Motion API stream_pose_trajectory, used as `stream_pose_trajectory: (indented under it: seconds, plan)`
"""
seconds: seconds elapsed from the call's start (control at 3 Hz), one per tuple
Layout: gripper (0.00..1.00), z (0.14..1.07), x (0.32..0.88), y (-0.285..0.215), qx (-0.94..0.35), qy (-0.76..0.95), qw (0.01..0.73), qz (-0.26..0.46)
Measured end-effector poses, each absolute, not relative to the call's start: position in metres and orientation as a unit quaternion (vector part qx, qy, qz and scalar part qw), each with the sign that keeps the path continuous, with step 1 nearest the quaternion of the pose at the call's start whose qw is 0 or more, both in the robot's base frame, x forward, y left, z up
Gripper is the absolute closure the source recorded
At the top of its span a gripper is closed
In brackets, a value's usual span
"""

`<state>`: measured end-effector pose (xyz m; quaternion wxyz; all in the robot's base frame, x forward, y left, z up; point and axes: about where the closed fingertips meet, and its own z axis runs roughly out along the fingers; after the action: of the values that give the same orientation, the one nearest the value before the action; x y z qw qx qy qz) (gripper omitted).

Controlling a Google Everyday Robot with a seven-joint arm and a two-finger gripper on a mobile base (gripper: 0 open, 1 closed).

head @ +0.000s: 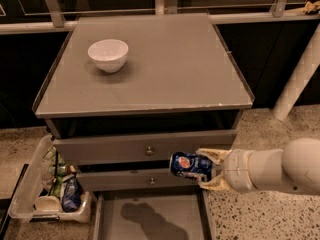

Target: Pick pepsi can from bottom drawer and place on counter

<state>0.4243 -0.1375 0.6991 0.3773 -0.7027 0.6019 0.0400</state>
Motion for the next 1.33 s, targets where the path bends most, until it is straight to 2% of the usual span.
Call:
stream_pose_trajectory:
  seconds: [0.67, 1.0, 1.33]
  plan:
    - [1.0, 0.842, 0.468, -0.118, -0.718, 0.559, 0.414, -0.008]
    - [1.0, 0.842, 0.468, -0.118, -0.718, 0.559, 0.414, -0.008]
    - [1.0, 0.854, 0.496, -0.12, -0.711, 0.556, 0.43, -0.022]
